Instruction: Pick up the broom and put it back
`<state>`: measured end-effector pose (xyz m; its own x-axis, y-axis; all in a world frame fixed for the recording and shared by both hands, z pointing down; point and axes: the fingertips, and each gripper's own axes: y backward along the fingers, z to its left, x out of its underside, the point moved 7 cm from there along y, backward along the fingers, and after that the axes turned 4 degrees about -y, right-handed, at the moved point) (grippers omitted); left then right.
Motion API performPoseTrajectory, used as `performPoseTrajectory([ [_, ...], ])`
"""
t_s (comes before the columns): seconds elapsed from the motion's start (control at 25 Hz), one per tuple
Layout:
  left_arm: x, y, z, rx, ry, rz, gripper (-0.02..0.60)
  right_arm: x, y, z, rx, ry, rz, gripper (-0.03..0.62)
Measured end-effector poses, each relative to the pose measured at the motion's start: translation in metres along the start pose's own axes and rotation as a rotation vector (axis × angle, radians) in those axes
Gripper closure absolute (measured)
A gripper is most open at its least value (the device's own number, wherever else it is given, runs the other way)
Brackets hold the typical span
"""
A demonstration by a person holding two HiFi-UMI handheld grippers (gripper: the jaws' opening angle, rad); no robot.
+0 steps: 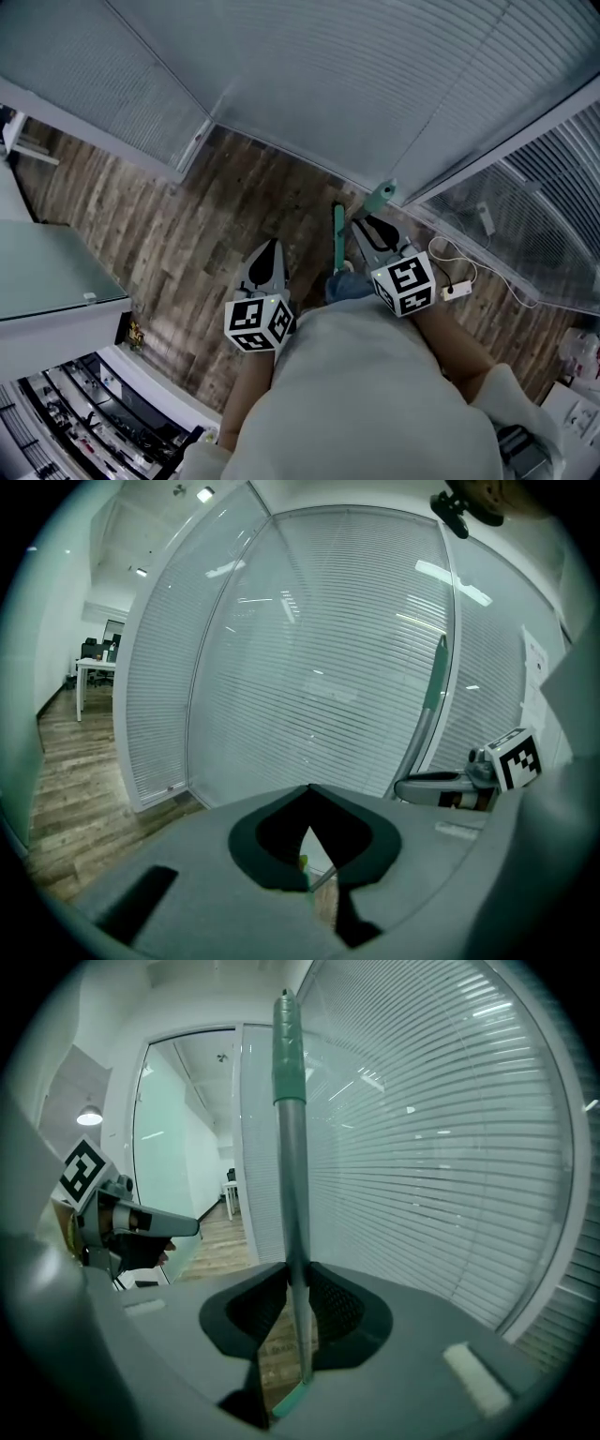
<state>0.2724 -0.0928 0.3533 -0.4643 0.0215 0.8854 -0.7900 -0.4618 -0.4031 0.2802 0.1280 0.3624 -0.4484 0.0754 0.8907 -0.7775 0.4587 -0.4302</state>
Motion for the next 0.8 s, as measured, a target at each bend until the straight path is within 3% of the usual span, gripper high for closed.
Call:
performPoseTrajectory([
  [0.8, -0.001, -0.095, -0.051, 0.139, -0.062, 0.072, 0.575, 0.035, -0.002, -0.105, 0.18, -0.091, 0.043, 0.511],
])
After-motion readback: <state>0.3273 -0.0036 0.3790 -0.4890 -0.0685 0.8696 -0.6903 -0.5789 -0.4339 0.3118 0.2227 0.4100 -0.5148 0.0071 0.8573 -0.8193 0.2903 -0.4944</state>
